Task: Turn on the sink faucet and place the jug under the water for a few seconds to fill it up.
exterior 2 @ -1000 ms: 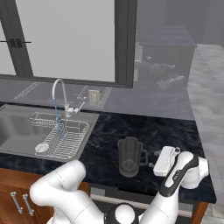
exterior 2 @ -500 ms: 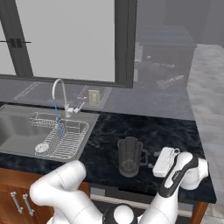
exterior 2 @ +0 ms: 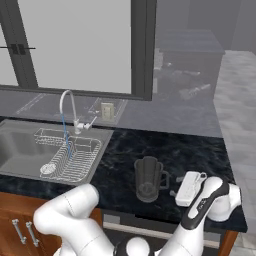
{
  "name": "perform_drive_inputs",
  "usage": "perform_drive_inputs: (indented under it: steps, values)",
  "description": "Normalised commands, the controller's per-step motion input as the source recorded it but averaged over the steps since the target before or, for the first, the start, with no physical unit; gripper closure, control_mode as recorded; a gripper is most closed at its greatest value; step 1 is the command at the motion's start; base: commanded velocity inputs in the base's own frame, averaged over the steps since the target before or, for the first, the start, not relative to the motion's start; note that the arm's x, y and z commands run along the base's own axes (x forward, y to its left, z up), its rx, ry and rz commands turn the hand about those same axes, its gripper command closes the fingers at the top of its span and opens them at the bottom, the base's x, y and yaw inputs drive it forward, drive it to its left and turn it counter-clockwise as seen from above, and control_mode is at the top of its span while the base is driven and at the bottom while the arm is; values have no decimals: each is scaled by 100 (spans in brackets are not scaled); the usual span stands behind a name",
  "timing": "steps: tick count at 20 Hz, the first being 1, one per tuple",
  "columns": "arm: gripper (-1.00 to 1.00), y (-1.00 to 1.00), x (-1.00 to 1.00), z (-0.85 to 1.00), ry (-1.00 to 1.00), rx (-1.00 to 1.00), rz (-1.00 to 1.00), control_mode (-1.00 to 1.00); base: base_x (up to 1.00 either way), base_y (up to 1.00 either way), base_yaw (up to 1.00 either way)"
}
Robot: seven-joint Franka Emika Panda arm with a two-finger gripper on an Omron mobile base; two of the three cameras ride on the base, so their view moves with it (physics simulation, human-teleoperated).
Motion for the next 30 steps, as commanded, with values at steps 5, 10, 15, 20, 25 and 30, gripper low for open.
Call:
perform_drive_inputs:
  steps: [5, 10, 15, 20, 25, 30]
  values:
    - [-100, 0, -30, 29, 0, 0, 0, -100, 0, 0, 0]
    - [-100, 6, -14, 56, 0, 0, 0, -100, 0, 0, 0]
    - [-100, 23, 0, 39, 4, 0, 0, -100, 0, 0, 0]
    - [-100, 29, 0, 8, 8, -3, 0, -100, 0, 0, 0]
    - [-100, 16, 0, 0, 5, -3, 0, -100, 0, 0, 0]
    - [-100, 10, 0, 0, 2, -3, 0, -100, 0, 0, 0]
